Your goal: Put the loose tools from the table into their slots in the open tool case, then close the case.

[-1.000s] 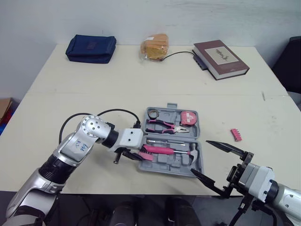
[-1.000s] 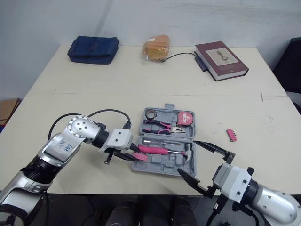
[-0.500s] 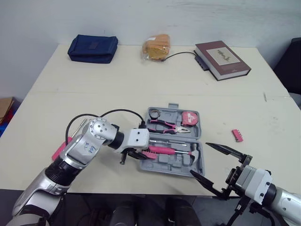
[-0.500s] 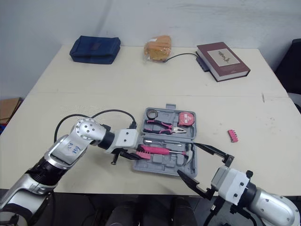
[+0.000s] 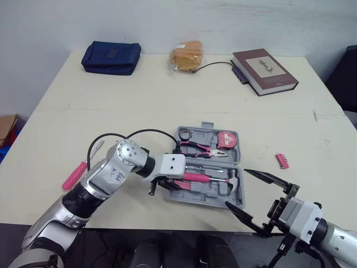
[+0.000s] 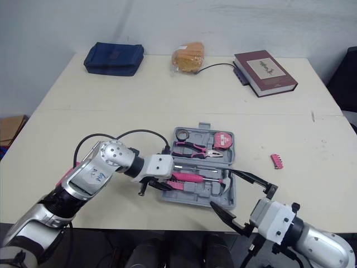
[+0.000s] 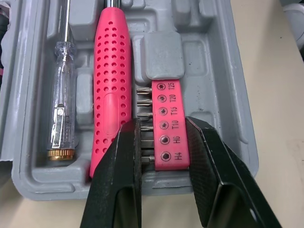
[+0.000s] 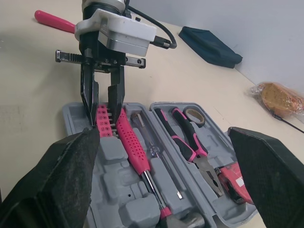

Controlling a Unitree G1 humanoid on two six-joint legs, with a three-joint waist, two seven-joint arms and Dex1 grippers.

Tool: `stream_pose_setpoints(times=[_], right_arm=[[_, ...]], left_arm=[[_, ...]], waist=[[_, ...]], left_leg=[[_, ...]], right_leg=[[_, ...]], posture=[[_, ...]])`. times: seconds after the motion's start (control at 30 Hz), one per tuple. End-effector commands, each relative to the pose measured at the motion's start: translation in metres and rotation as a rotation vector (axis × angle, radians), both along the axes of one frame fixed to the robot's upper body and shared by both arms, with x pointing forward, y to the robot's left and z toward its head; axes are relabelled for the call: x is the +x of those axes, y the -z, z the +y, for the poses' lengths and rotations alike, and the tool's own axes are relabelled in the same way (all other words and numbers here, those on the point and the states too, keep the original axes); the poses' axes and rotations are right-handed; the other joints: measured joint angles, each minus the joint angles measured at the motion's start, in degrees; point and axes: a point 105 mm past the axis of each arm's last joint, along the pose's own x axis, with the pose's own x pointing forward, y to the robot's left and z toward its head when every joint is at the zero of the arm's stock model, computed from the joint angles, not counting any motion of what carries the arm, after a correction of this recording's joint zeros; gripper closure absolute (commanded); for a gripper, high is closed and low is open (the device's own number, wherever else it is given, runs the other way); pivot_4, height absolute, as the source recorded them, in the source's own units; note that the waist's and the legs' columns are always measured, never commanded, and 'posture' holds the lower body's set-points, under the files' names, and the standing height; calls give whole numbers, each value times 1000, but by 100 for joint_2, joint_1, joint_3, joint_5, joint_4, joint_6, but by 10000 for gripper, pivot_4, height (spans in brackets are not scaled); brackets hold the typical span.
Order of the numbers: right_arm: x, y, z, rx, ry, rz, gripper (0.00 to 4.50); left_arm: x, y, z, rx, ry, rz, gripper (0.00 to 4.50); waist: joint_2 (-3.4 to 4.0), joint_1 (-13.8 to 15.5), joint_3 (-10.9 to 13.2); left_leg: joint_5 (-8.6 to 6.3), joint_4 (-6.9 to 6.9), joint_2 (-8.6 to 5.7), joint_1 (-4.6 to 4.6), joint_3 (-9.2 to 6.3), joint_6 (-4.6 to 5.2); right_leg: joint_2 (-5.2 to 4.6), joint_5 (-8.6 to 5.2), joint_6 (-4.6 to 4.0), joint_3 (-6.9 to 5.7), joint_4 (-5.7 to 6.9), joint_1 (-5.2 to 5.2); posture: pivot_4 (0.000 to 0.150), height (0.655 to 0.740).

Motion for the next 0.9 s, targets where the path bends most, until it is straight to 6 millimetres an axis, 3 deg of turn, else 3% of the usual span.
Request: stream_pose_setpoints(times=[0.03,0.1,0.17,0.23,0.4,0.53,0.63,0.77,0.8,0.83,0.87,0.9], right_arm=[[-5,-8,7,16,-20,-40,0],[-5,-8,7,17,-19,-40,0],[-5,-9,8,17,-22,-40,0],[-5,-10,8,18,-21,-41,0],[-2,-10,7,31,-15,-42,0],[1,-7,6,36,-15,-37,0],[2,-5,5,36,-16,-33,0],[3,1,1,29,-11,-27,0],[2,2,1,28,-11,-27,0],[2,3,0,28,-10,-27,0],[1,4,0,27,-9,-26,0],[1,5,-1,27,-6,-26,0]], left_arm=[[2,-6,-5,-11,3,-45,38161],[0,-9,-5,-26,7,-42,38161],[-3,-15,0,-22,32,-49,28116],[-7,-20,3,3,96,-114,20874],[-9,-47,-2,-109,113,-190,20874],[-8,-70,-7,-297,111,-132,20874],[-8,-69,1,-315,171,-147,20874],[-4,-53,16,-282,233,-89,33145],[-2,-51,15,-281,240,-93,33145],[2,-48,13,-287,210,-84,40249],[4,-44,10,-289,199,-77,41123],[6,-37,9,-274,183,-60,44824]], waist=[[0,0,0],[0,-1,0],[-1,-4,0],[0,-10,0],[0,-11,0],[1,-4,0],[1,-12,0],[2,-21,0],[1,-19,0],[1,-18,0],[1,-11,0],[1,1,0]], left_leg=[[0,0,0,0,0,0],[0,0,0,0,0,0],[0,1,1,0,0,0],[1,1,1,-2,0,-3],[0,2,8,-1,-1,-6],[0,3,4,-1,-1,-5],[2,5,3,0,-1,-8],[3,4,-1,3,3,-13],[4,5,-1,2,3,-14],[3,5,-2,2,3,-14],[3,5,-2,2,3,-13],[2,6,-3,2,3,-13]], right_leg=[[0,0,0,0,0,0],[0,0,0,0,0,0],[0,0,0,0,1,0],[1,0,0,0,1,-2],[0,-2,-3,1,2,-1],[2,-1,-2,-1,4,0],[1,-1,-1,0,4,1],[5,-3,-3,-2,7,-1],[6,-3,-4,-3,7,-2],[5,-3,-4,-2,6,-1],[4,-3,-3,-2,4,0],[3,-3,-3,-2,5,1]], posture=[[1500,7400],[1500,7400],[1500,7400],[1500,7400],[1500,7400],[1500,7400],[1500,7400],[1500,7400],[1500,7400],[1500,7400],[1500,7400],[1500,7400]])
